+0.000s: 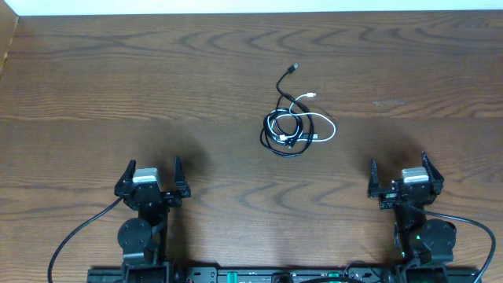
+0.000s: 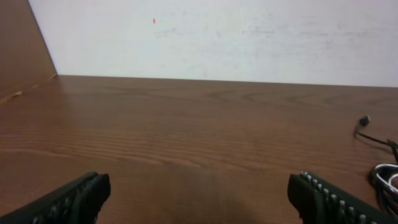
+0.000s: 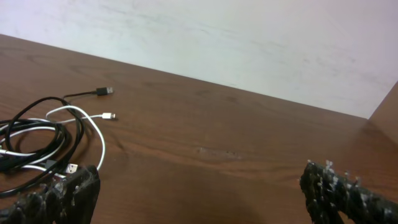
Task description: Untangle cables
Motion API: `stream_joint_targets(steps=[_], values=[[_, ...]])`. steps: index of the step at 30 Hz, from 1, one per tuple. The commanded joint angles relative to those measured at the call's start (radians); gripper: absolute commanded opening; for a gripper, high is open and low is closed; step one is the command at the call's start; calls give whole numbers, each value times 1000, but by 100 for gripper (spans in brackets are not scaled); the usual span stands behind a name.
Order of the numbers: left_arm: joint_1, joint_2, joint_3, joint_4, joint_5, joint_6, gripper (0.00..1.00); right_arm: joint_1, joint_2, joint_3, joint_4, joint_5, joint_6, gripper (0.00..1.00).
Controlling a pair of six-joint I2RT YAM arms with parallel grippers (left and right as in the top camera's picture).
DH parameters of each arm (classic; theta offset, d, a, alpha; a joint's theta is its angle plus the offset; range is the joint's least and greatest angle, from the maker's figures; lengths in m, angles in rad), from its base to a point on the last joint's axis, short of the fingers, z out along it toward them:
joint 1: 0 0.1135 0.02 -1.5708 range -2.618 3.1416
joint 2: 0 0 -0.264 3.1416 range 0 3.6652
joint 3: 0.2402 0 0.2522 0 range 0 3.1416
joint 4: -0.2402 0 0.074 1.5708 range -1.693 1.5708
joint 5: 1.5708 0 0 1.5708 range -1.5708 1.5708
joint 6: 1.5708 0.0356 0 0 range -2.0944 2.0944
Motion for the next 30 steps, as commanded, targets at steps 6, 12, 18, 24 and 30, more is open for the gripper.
stream_joint_targets(steps=[6, 12, 18, 24, 30], values=[[4, -6, -9, -46, 9, 13, 97, 12, -4, -2, -5, 5, -7, 99], [4, -6, -9, -46, 10, 13, 97, 12, -4, -2, -5, 4, -6, 99], [4, -6, -9, -46, 9, -37, 97, 12, -4, -2, 1, 3, -7, 99], [4, -6, -8, -46, 5, -100, 97, 12, -4, -1, 23, 4, -7, 99], [4, -4, 14, -56, 6, -150, 97, 12, -4, -1, 16, 29, -6, 99]])
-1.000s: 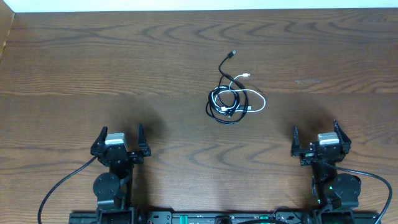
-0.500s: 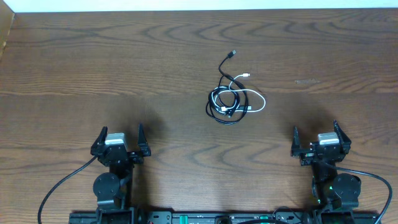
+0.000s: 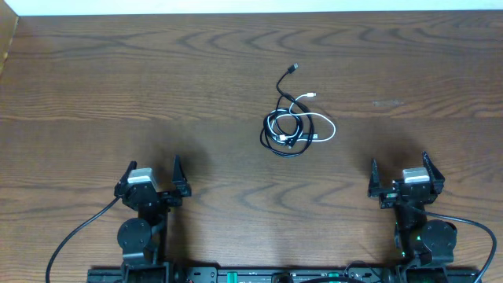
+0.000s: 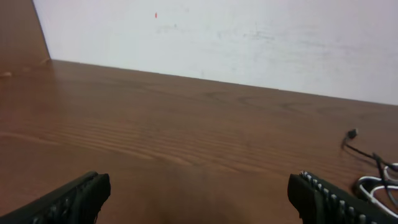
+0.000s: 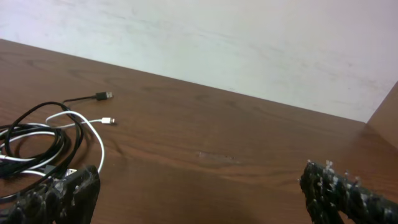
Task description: Untangle cables
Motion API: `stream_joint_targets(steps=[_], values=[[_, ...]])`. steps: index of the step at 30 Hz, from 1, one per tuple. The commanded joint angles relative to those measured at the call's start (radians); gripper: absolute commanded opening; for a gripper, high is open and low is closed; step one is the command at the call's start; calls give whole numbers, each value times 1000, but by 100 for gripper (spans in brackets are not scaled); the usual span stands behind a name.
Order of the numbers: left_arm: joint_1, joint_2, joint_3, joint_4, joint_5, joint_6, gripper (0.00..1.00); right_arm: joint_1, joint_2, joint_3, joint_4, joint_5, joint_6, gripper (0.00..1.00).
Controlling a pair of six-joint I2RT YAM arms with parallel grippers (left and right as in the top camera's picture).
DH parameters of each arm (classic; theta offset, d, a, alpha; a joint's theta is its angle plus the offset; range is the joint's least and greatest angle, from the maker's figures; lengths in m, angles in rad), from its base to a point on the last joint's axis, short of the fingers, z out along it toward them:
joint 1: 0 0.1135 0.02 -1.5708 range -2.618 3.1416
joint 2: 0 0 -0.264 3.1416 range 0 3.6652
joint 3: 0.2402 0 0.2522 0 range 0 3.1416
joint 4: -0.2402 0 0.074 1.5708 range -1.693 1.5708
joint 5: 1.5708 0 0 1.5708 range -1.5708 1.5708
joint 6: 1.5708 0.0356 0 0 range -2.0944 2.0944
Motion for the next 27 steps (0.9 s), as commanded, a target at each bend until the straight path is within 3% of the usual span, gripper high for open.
stream_joint_targets(steps=[1, 9, 15, 23, 27], values=[[4, -2, 15, -44, 7, -40, 97, 12, -5, -1, -5, 40, -6, 99], [4, 63, 92, -113, 17, -40, 97, 12, -2, 0, -16, 92, -6, 99], [4, 214, 176, -168, 18, -40, 97, 12, 61, 39, -92, 97, -6, 99], [4, 515, 322, -213, 65, -96, 97, 12, 308, 160, -110, 96, 19, 99], [4, 697, 478, -359, 71, -96, 97, 12, 513, 291, -166, 91, 39, 99]])
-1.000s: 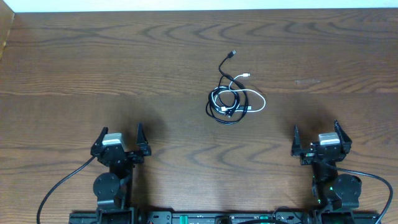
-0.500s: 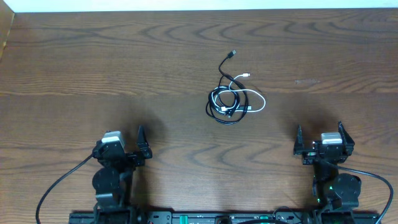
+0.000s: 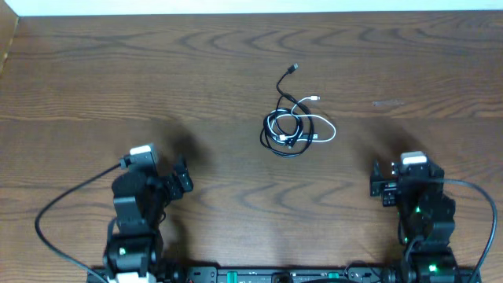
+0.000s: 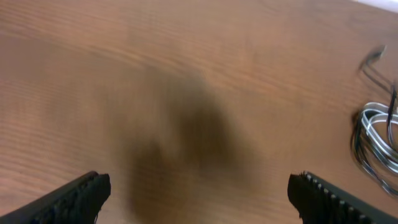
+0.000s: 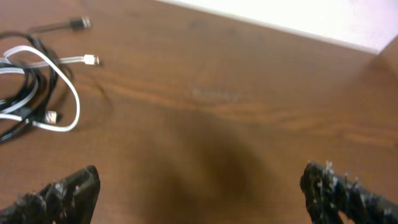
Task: Untangle cables
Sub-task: 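Raise both arms and move the left gripper toward the cable bundle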
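A tangle of a black cable [image 3: 284,86] and a white cable [image 3: 324,129] lies on the wooden table, right of centre. The bundle shows at the right edge of the left wrist view as black and white loops [image 4: 373,134], and at the left of the right wrist view as loops [image 5: 37,93] with plug ends. My left gripper [image 4: 199,196] is open over bare wood, well to the left of the tangle. My right gripper [image 5: 199,196] is open over bare wood, to the right of it. Neither touches a cable.
The wooden table [image 3: 118,71] reaches to a white wall at the back. Both arm bases stand at the near edge, with their own black leads [image 3: 59,216] trailing beside them.
Both arms have risen from their rest poses and tilted their wrists down toward the table. Both wrist views are blurred with motion. The cables lie as before.
Both grippers sat open at the near edge, looking level across the table toward the wall. Then the left wrist had turned slightly right. Now both wrists look down at the wood, grippers still open, with the tangle unmoved.
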Motion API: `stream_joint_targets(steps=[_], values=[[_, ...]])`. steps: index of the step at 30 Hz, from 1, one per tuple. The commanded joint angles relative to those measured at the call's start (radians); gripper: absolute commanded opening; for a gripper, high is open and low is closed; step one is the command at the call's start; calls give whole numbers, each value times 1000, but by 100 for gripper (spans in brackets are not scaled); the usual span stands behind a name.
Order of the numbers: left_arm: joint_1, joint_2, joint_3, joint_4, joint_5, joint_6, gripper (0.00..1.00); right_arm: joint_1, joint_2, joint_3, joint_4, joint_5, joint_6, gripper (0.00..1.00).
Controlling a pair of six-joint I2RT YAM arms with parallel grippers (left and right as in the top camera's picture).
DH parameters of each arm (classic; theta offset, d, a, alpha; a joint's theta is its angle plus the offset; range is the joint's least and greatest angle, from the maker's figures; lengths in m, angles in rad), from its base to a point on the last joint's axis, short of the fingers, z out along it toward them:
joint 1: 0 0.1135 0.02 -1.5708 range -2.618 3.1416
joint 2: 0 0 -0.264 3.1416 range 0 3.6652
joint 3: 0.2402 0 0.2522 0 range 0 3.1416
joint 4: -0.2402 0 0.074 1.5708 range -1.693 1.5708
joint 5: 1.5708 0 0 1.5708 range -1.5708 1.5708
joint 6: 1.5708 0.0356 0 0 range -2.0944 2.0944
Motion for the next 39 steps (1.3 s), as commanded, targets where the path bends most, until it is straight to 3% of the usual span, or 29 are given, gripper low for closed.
stream_joint_targets(steps=[1, 10, 16, 20, 24, 31, 39], values=[[4, 122, 140, -91, 22, -13, 97, 12, 144, 119, -47, 7, 27, 99], [4, 369, 488, -465, 120, -13, 97, 12, 437, 382, -258, -35, 26, 99], [4, 415, 669, -709, 203, -81, 97, 12, 575, 573, -510, -45, 103, 99], [4, 408, 668, -737, 199, -81, 97, 12, 610, 655, -600, -51, 106, 99], [4, 410, 668, -744, 200, -81, 98, 12, 606, 674, -583, -89, 106, 99], [4, 410, 668, -629, 204, -140, 98, 12, 606, 674, -542, -261, 113, 99], [-40, 465, 735, -521, 163, -188, 98, 12, 606, 674, -534, -266, 121, 99]])
